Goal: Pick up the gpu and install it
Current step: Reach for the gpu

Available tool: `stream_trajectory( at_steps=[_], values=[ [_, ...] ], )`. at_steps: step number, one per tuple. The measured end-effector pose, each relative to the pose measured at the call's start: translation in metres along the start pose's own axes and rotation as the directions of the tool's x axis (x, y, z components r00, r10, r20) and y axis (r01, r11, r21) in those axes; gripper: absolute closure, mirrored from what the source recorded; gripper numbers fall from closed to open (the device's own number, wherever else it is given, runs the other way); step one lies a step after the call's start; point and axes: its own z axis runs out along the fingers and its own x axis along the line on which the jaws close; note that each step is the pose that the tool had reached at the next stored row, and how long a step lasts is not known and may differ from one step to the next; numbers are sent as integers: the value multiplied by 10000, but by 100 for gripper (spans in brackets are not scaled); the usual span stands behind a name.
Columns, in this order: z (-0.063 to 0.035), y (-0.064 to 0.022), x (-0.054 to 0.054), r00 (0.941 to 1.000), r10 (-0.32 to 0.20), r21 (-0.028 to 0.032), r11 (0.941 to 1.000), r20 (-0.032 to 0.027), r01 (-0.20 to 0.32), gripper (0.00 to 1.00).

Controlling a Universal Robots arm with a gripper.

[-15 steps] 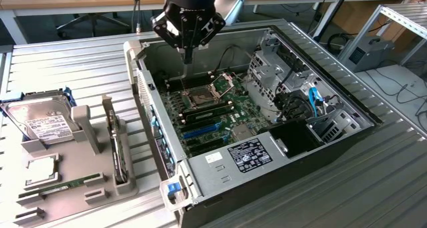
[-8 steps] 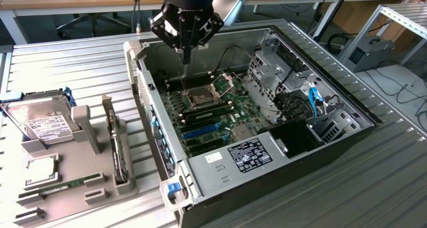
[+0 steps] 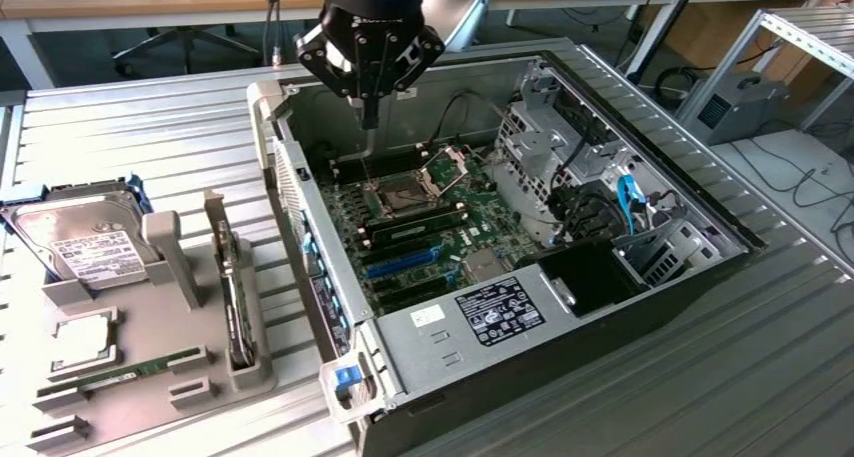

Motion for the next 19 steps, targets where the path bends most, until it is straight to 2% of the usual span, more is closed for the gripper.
stream_trajectory(
  at_steps=[19],
  values=[
    [0, -3, 40, 10000, 0, 1, 10000, 0, 0, 89]
  ],
)
